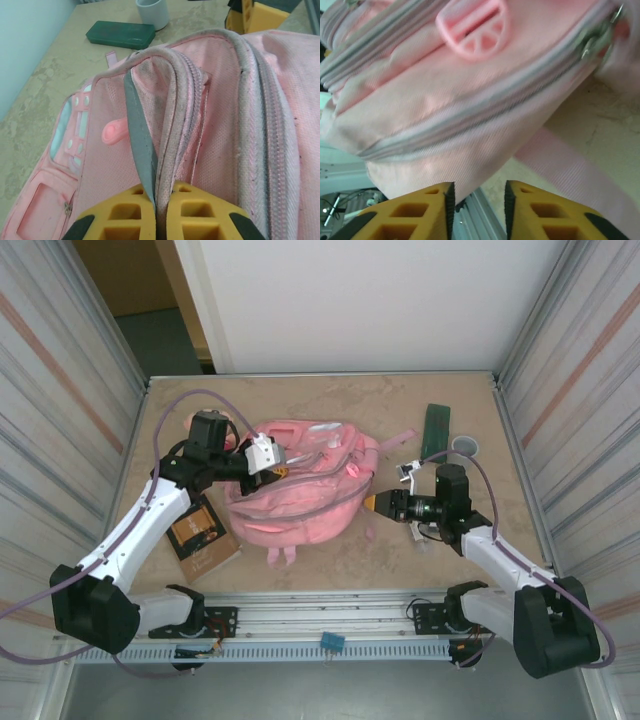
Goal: Pack books, pencil case, and school supplies into a backpack
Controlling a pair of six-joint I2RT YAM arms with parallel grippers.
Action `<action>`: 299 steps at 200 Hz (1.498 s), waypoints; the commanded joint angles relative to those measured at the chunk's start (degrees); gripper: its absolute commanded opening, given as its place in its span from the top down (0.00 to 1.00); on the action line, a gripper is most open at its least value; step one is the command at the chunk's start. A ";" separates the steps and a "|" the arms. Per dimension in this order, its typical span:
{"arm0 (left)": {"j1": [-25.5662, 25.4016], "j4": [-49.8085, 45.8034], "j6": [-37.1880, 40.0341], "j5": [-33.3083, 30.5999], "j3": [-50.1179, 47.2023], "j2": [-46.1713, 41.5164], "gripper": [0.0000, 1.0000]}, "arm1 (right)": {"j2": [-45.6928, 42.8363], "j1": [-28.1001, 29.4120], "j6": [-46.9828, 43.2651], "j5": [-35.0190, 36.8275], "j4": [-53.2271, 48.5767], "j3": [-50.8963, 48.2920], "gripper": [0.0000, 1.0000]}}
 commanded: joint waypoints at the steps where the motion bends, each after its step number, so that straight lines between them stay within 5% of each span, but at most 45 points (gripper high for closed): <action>1: 0.61 6.67 -1.17 2.87 1.06 -2.55 1.00 | -1.93 0.06 -1.47 -0.03 -0.68 1.00 0.70; 30: 0.76 6.50 -1.34 6.33 1.11 -3.24 1.00 | -0.22 -1.86 -3.97 5.19 -6.27 3.22 0.53; 72: 3.02 4.39 -0.80 13.16 1.65 -4.09 1.00 | 5.59 -5.76 -3.27 1.85 -1.26 4.75 0.26; 117: 3.51 2.19 0.40 14.98 2.51 -4.16 1.00 | 10.19 -4.79 -1.58 -2.38 7.67 6.14 0.19; 187: 4.09 0.72 1.12 16.45 2.91 -4.53 1.00 | 17.06 -5.12 -6.69 -5.47 6.37 12.61 0.15; 224: 4.21 0.63 1.12 16.53 2.84 -4.79 1.00 | 18.45 -5.27 -8.21 -6.89 4.96 13.38 0.19; 239: 4.48 0.82 1.12 16.54 2.73 -4.89 1.00 | 18.40 -5.49 -8.53 -8.03 4.49 12.99 0.40; 299: 4.87 3.15 -0.40 17.19 1.86 -5.09 1.00 | 17.60 -5.12 -8.29 -9.40 4.63 11.56 0.74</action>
